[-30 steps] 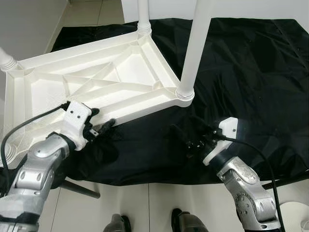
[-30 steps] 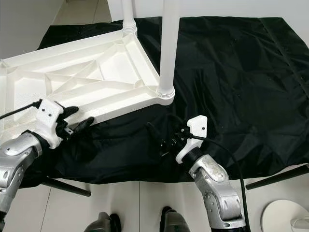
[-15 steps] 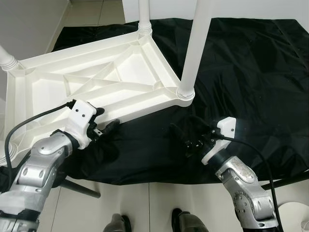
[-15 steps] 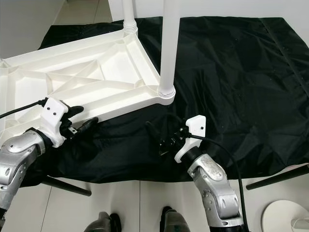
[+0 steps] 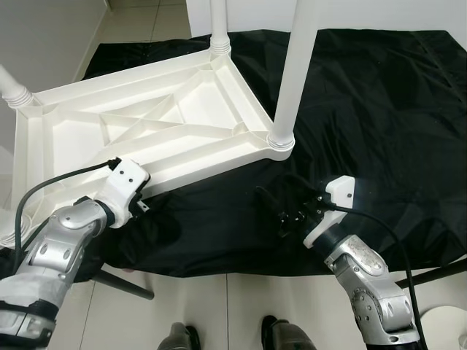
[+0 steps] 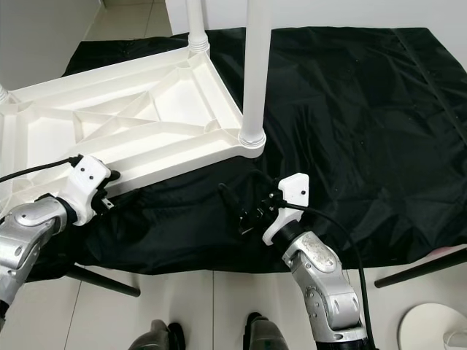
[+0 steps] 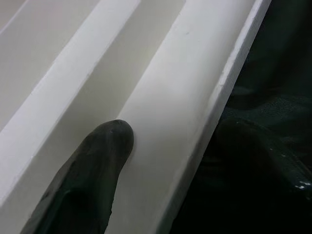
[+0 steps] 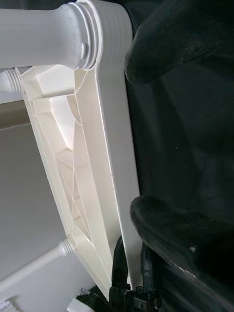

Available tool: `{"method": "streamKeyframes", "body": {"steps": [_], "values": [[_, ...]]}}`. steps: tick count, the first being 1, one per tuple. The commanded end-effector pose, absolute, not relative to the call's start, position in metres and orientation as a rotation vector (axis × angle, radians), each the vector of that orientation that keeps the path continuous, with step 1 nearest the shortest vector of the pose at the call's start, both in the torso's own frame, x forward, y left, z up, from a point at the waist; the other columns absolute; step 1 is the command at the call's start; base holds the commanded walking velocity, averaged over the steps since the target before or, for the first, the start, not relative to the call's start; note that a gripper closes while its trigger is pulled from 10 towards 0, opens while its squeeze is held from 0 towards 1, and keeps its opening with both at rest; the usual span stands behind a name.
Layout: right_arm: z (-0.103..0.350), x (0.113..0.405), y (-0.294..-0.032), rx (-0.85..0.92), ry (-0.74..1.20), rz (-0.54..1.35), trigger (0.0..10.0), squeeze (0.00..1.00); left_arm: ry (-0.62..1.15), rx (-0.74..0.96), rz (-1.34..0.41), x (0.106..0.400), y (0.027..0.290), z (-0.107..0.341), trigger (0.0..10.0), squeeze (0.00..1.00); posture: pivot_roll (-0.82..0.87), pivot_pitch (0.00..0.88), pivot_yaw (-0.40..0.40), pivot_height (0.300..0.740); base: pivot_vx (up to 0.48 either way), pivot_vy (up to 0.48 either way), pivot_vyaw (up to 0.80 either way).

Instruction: Building children table

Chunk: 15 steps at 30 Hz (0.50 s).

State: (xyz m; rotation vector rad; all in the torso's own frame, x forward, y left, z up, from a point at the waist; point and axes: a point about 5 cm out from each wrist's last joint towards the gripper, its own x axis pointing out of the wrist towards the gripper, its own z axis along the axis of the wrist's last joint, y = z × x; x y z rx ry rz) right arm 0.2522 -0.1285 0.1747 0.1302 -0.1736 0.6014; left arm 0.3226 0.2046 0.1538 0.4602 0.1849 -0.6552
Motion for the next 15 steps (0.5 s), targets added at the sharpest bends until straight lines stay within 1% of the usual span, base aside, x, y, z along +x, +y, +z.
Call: {"method": "streamKeyframes", "body": {"steps": [1, 4, 12, 13, 14, 15], "values": [[0.1725, 0.2502, -0.1277, 0.134, -0.174, 0.593, 10.0, 0.00, 0.269, 0.478, -0.620, 0.3224, 0.2152, 0.1404, 10.0, 0.00, -0.13, 0.206, 0.118, 0.740, 0.000, 0.000, 0.00], [0.1716, 0.2502, -0.1274, 0.135, -0.172, 0.587, 10.0, 0.00, 0.267, 0.486, -0.600, 0.3253, 0.2177, 0.1419, 10.0, 0.00, -0.13, 0.209, 0.120, 0.740, 0.000, 0.000, 0.00], [0.1705, 0.2500, -0.1262, 0.133, -0.171, 0.584, 10.0, 0.00, 0.230, 0.458, -0.620, 0.3253, 0.2120, 0.1486, 10.0, 0.00, -0.12, 0.216, 0.125, 0.740, 0.000, 0.000, 0.00], [0.1701, 0.2501, -0.1259, 0.133, -0.170, 0.584, 10.0, 0.00, 0.220, 0.465, -0.627, 0.3247, 0.2102, 0.1491, 9.7, 0.00, -0.12, 0.216, 0.125, 0.740, 0.000, 0.000, 0.00], [0.1699, 0.2501, -0.1255, 0.133, -0.170, 0.584, 10.0, 0.00, 0.213, 0.463, -0.635, 0.3245, 0.2087, 0.1493, 9.0, 0.00, -0.11, 0.217, 0.125, 0.740, 0.000, 0.000, 0.00], [0.1697, 0.2501, -0.1252, 0.133, -0.170, 0.584, 10.0, 0.00, 0.209, 0.462, -0.639, 0.3245, 0.2079, 0.1493, 9.0, 0.00, -0.11, 0.217, 0.125, 0.740, 0.000, 0.000, 0.00]]}}
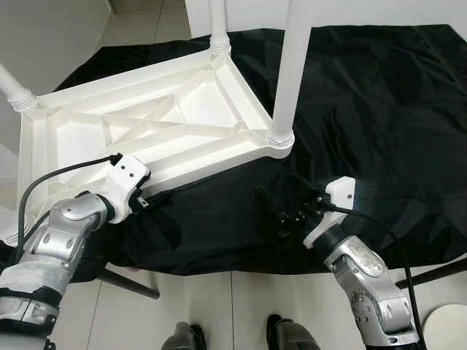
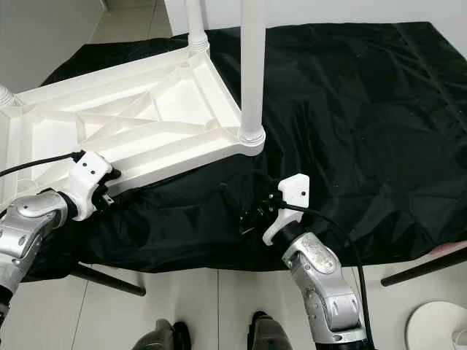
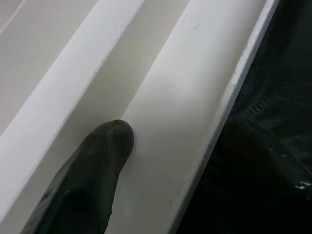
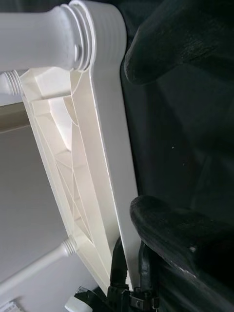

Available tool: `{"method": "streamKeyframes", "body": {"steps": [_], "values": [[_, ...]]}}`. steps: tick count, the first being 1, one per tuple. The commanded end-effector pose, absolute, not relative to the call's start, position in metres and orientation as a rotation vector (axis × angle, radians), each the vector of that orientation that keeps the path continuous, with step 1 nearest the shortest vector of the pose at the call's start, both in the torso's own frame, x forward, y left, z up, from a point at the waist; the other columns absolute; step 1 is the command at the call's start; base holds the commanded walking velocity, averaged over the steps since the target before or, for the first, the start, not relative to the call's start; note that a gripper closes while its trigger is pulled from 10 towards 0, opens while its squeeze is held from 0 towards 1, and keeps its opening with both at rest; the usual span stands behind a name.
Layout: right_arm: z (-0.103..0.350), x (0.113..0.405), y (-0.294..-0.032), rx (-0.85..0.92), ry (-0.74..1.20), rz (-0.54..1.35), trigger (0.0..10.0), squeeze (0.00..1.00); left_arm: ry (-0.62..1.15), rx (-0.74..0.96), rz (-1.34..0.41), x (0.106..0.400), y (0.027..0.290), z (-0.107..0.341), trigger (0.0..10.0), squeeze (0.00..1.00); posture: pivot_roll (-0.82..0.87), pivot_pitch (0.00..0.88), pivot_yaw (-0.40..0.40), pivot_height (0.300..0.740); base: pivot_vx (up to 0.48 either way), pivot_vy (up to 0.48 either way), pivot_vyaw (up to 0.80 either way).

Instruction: Building children table

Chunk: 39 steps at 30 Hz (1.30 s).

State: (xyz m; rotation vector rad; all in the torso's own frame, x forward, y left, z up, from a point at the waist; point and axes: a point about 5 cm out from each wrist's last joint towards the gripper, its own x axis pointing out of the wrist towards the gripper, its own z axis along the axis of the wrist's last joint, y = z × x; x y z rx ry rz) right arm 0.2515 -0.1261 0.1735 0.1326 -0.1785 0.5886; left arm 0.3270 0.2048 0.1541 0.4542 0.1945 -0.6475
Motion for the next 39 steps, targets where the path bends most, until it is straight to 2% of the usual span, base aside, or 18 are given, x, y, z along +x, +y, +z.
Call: {"method": "streamKeyframes", "body": {"steps": [1, 2, 3, 7, 8, 9, 10, 15, 16, 19, 20, 27, 28, 34, 35, 36, 37, 39], "values": [[0.169, 0.250, -0.124, 0.133, -0.168, 0.587, 10.0, 0.00, 0.200, 0.458, -0.645, 0.324, 0.206, 0.149, 7.1, 0.00, -0.11, 0.215, 0.125, 0.740, 0.000, 0.000, 0.00], [0.169, 0.250, -0.124, 0.134, -0.167, 0.589, 10.0, 0.00, 0.189, 0.450, -0.654, 0.324, 0.203, 0.149, 7.1, 0.00, -0.11, 0.215, 0.125, 0.740, 0.000, 0.000, 0.00], [0.169, 0.251, -0.123, 0.134, -0.167, 0.590, 10.0, 0.00, 0.184, 0.440, -0.665, 0.323, 0.200, 0.148, 3.8, 0.00, -0.11, 0.216, 0.126, 0.740, 0.000, 0.000, 0.00], [0.169, 0.251, -0.123, 0.133, -0.168, 0.590, 10.0, 0.00, 0.182, 0.433, -0.670, 0.322, 0.196, 0.145, 2.9, 0.00, -0.11, 0.217, 0.129, 0.740, 0.000, 0.000, 0.00], [0.169, 0.252, -0.122, 0.132, -0.170, 0.589, 10.0, 0.00, 0.183, 0.429, -0.669, 0.322, 0.195, 0.145, 0.7, 0.00, -0.11, 0.217, 0.129, 0.740, 0.000, 0.000, 0.00], [0.169, 0.252, -0.123, 0.132, -0.173, 0.586, 10.0, 0.00, 0.174, 0.438, -0.672, 0.321, 0.191, 0.145, 1.1, 0.00, -0.10, 0.217, 0.128, 0.740, 0.000, 0.000, 0.00], [0.170, 0.253, -0.122, 0.131, -0.176, 0.585, 10.0, 0.00, 0.167, 0.431, -0.670, 0.320, 0.187, 0.145, 0.0, 0.00, -0.10, 0.217, 0.127, 0.740, 0.000, 0.000, 0.00], [0.170, 0.255, -0.118, 0.128, -0.179, 0.596, 10.0, 0.00, 0.124, 0.412, -0.643, 0.320, 0.176, 0.151, 0.0, 0.00, -0.10, 0.214, 0.129, 0.740, 0.000, 0.000, 0.00], [0.170, 0.255, -0.118, 0.128, -0.179, 0.595, 10.0, 0.00, 0.124, 0.410, -0.617, 0.322, 0.176, 0.152, 3.8, 0.00, -0.10, 0.214, 0.130, 0.740, 0.000, 0.000, 0.00], [0.170, 0.256, -0.118, 0.129, -0.180, 0.595, 10.0, 0.00, 0.124, 0.407, -0.599, 0.323, 0.176, 0.153, 3.8, 0.00, -0.10, 0.212, 0.132, 0.740, 0.000, 0.000, 0.00], [0.170, 0.256, -0.117, 0.130, -0.182, 0.593, 10.0, 0.00, 0.115, 0.408, -0.567, 0.326, 0.174, 0.155, 10.0, 0.00, -0.09, 0.215, 0.136, 0.740, 0.000, 0.000, 0.00], [0.173, 0.262, -0.115, 0.138, -0.200, 0.582, 10.0, 0.00, 0.095, 0.380, -0.594, 0.323, 0.160, 0.153, 10.0, 0.00, -0.08, 0.212, 0.142, 0.740, 0.000, 0.000, 0.00], [0.173, 0.263, -0.115, 0.137, -0.202, 0.584, 10.0, 0.00, 0.099, 0.340, -0.618, 0.321, 0.159, 0.154, 10.0, 1.00, -0.08, 0.214, 0.142, 0.740, 0.000, 0.000, 0.00], [0.173, 0.265, -0.114, 0.137, -0.205, 0.586, 10.0, 0.00, 0.080, 0.330, -0.656, 0.317, 0.157, 0.158, 10.0, 1.00, -0.07, 0.209, 0.141, 0.740, 0.000, 0.000, 0.00], [0.173, 0.266, -0.113, 0.138, -0.206, 0.586, 10.0, 0.00, 0.058, 0.360, -0.657, 0.315, 0.158, 0.161, 10.0, 0.25, -0.07, 0.210, 0.140, 0.740, 0.000, 0.000, 0.00], [0.173, 0.266, -0.113, 0.138, -0.206, 0.586, 10.0, 0.00, 0.058, 0.360, -0.657, 0.315, 0.158, 0.161, 10.0, 0.25, -0.07, 0.210, 0.140, 0.740, 0.000, 0.000, 0.00], [0.173, 0.266, -0.113, 0.139, -0.208, 0.586, 10.0, 0.00, 0.045, 0.379, -0.656, 0.314, 0.160, 0.163, 10.0, 0.00, -0.07, 0.210, 0.140, 0.740, 0.000, 0.000, 0.00], [0.173, 0.267, -0.112, 0.140, -0.210, 0.586, 10.0, 0.00, 0.023, 0.394, -0.641, 0.312, 0.164, 0.166, 10.0, 0.00, -0.06, 0.205, 0.139, 0.740, 0.000, 0.000, 0.00]]}}
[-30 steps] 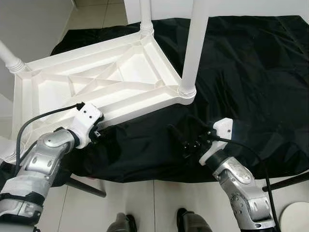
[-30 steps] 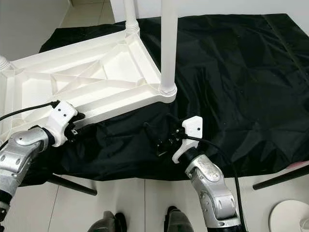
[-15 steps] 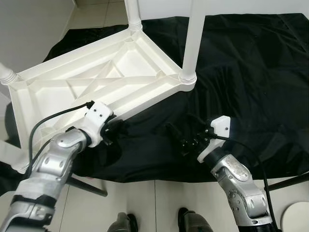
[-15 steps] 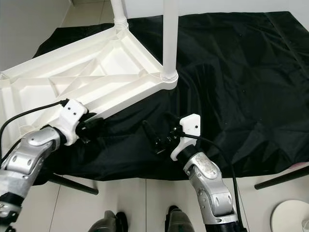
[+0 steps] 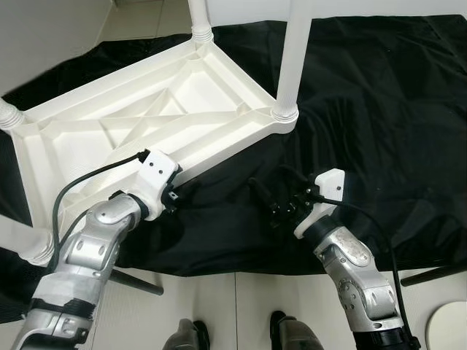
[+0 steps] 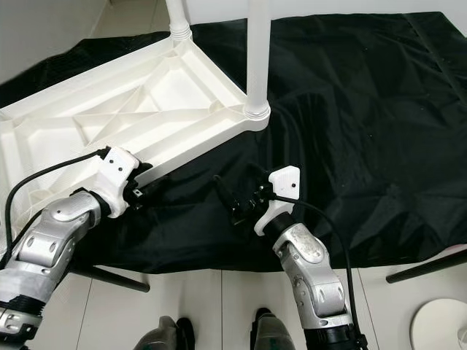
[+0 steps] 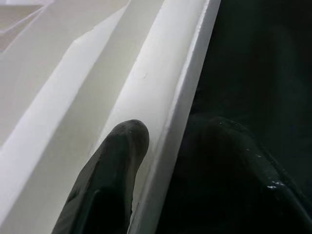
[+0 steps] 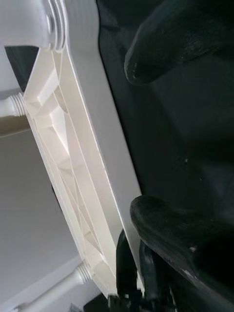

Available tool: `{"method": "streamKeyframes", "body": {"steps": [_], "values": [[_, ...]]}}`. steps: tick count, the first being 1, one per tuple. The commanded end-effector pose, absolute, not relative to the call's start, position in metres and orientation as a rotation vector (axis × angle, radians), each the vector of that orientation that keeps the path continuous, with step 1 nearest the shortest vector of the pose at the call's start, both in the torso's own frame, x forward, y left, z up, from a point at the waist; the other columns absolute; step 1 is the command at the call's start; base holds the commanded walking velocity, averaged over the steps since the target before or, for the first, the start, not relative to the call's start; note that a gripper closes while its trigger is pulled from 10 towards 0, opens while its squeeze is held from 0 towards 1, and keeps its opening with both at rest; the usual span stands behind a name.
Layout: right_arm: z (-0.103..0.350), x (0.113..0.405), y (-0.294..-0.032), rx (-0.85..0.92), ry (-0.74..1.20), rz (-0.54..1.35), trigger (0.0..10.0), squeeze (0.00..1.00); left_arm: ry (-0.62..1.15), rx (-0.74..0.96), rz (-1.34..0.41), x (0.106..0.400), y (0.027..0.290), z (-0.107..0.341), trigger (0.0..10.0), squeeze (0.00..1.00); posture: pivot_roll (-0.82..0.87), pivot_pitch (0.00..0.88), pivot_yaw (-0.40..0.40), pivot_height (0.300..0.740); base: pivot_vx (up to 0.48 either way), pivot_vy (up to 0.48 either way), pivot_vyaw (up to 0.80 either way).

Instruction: Building children table

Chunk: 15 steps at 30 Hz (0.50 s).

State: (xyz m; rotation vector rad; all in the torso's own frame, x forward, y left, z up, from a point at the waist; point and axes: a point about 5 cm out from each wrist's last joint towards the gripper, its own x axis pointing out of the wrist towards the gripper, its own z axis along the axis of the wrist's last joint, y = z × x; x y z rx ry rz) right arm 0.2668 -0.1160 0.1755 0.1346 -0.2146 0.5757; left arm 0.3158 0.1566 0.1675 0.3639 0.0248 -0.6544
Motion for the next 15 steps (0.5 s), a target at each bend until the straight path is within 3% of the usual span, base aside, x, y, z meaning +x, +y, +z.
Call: {"method": "streamKeyframes", "body": {"steps": [1, 4, 10, 15], "values": [[0.173, 0.267, -0.112, 0.140, -0.210, 0.586, 10.0, 0.00, 0.023, 0.394, -0.641, 0.312, 0.164, 0.166, 10.0, 0.00, -0.06, 0.205, 0.139, 0.740, 0.000, 0.000, 0.00], [0.175, 0.272, -0.109, 0.135, -0.229, 0.577, 10.0, 0.00, -0.072, 0.356, -0.581, 0.303, 0.179, 0.183, 10.0, 0.00, -0.04, 0.197, 0.139, 0.740, 0.000, 0.000, 0.00], [0.189, 0.286, -0.104, 0.121, -0.280, 0.556, 10.0, 0.00, -0.207, 0.232, -0.547, 0.286, 0.183, 0.199, 10.0, 0.00, -0.03, 0.191, 0.117, 0.740, 0.000, 0.000, 0.00], [0.199, 0.299, -0.103, 0.096, -0.314, 0.520, 10.0, 0.00, -0.234, 0.232, -0.519, 0.276, 0.183, 0.206, 10.0, 0.00, -0.02, 0.187, 0.102, 0.740, 0.000, 0.000, 0.00]]}}
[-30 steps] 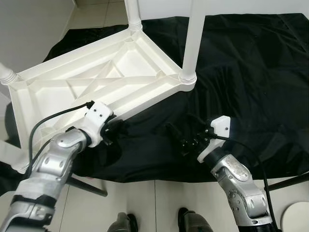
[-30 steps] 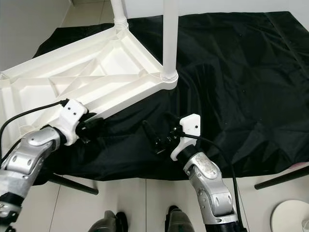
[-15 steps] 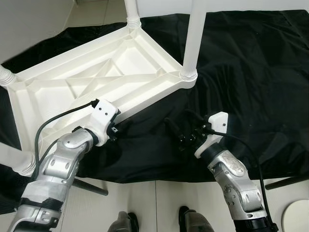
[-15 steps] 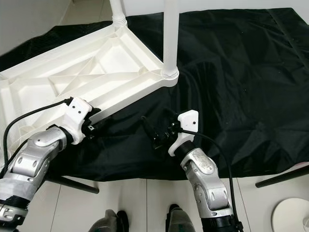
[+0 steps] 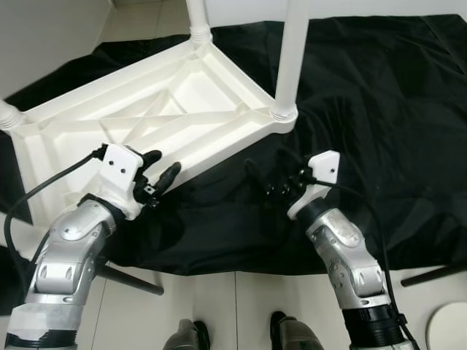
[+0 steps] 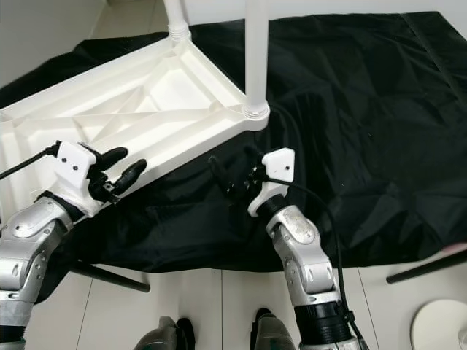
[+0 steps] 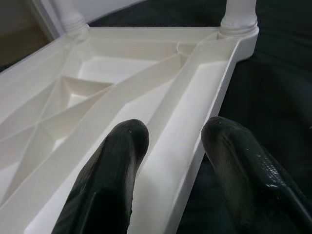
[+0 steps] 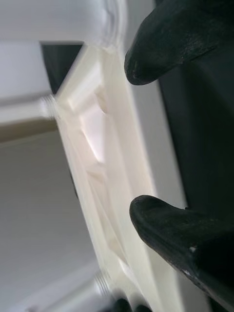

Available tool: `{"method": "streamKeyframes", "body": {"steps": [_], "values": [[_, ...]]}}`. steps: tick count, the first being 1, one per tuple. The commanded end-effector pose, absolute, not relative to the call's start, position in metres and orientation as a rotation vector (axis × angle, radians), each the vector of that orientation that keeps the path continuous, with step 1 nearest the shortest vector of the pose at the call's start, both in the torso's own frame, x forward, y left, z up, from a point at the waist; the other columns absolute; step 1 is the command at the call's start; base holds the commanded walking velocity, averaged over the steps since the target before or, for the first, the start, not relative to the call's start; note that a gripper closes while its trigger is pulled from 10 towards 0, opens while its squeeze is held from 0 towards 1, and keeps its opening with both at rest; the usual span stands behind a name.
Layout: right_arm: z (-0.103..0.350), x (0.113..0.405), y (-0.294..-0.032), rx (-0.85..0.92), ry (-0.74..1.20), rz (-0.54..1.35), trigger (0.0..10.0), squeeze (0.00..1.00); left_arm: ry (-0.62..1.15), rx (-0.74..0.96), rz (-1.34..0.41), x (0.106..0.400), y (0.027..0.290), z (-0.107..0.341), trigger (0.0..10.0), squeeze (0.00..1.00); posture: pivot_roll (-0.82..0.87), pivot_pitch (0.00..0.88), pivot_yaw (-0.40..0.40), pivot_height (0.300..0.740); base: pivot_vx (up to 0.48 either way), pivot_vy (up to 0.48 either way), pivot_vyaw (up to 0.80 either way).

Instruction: Building children table

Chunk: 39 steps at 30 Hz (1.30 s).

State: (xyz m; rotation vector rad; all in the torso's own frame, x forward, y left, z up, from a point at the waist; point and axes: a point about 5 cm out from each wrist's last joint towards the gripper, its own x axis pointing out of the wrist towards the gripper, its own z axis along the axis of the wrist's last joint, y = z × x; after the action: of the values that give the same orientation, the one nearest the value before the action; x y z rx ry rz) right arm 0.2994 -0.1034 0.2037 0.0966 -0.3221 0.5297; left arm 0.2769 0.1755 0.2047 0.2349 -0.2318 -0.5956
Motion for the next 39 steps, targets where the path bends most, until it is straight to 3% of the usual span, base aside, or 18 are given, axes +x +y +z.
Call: {"method": "streamKeyframes", "body": {"steps": [1, 6, 8, 12, 14, 17, 20, 32, 39], "values": [[0.202, 0.304, -0.104, 0.094, -0.320, 0.498, 10.0, 0.00, -0.227, 0.247, -0.497, 0.273, 0.183, 0.209, 10.0, 0.00, -0.01, 0.186, 0.085, 0.740, 0.000, 0.000, 0.00], [0.208, 0.317, -0.103, 0.069, -0.325, 0.428, 10.0, 0.00, -0.265, 0.224, -0.383, 0.267, 0.193, 0.217, 10.0, 0.00, 0.00, 0.184, 0.076, 0.740, 0.000, 0.000, 0.00], [0.211, 0.325, -0.102, 0.051, -0.324, 0.376, 10.0, 0.00, -0.285, 0.138, -0.290, 0.257, 0.205, 0.217, 10.0, 0.00, 0.01, 0.186, 0.058, 0.740, 0.000, 0.000, 0.00], [0.211, 0.328, -0.103, 0.039, -0.315, 0.345, 10.0, 0.00, -0.279, 0.152, -0.288, 0.246, 0.208, 0.214, 10.0, 0.00, 0.02, 0.189, 0.053, 0.740, 0.000, 0.000, 0.00], [0.206, 0.336, -0.107, -0.014, -0.263, 0.275, 10.0, 0.00, -0.154, 0.057, -0.421, 0.224, 0.207, 0.206, 10.0, 0.00, 0.04, 0.197, 0.035, 0.740, 0.000, 0.000, 0.00], [0.206, 0.342, -0.113, -0.042, -0.259, 0.224, 10.0, 0.00, -0.138, 0.054, -0.521, 0.204, 0.213, 0.214, 10.0, 0.00, 0.05, 0.200, 0.025, 0.740, 0.000, 0.000, 0.00], [0.205, 0.347, -0.117, -0.063, -0.266, 0.228, 10.0, 0.00, -0.120, 0.147, -0.601, 0.177, 0.230, 0.222, 10.0, 0.00, 0.07, 0.197, 0.012, 0.740, 0.000, 0.000, 0.00], [0.205, 0.355, -0.112, -0.090, -0.275, 0.241, 10.0, 0.00, 0.117, 0.209, -0.630, 0.131, 0.256, 0.215, 10.0, 0.00, 0.10, 0.188, -0.008, 0.740, 0.000, 0.000, 0.00], [0.205, 0.362, -0.111, -0.106, -0.282, 0.233, 10.0, 0.00, 0.311, 0.338, -0.513, 0.110, 0.282, 0.213, 10.0, 0.00, 0.11, 0.179, -0.021, 0.740, 0.000, 0.000, 0.00]]}}
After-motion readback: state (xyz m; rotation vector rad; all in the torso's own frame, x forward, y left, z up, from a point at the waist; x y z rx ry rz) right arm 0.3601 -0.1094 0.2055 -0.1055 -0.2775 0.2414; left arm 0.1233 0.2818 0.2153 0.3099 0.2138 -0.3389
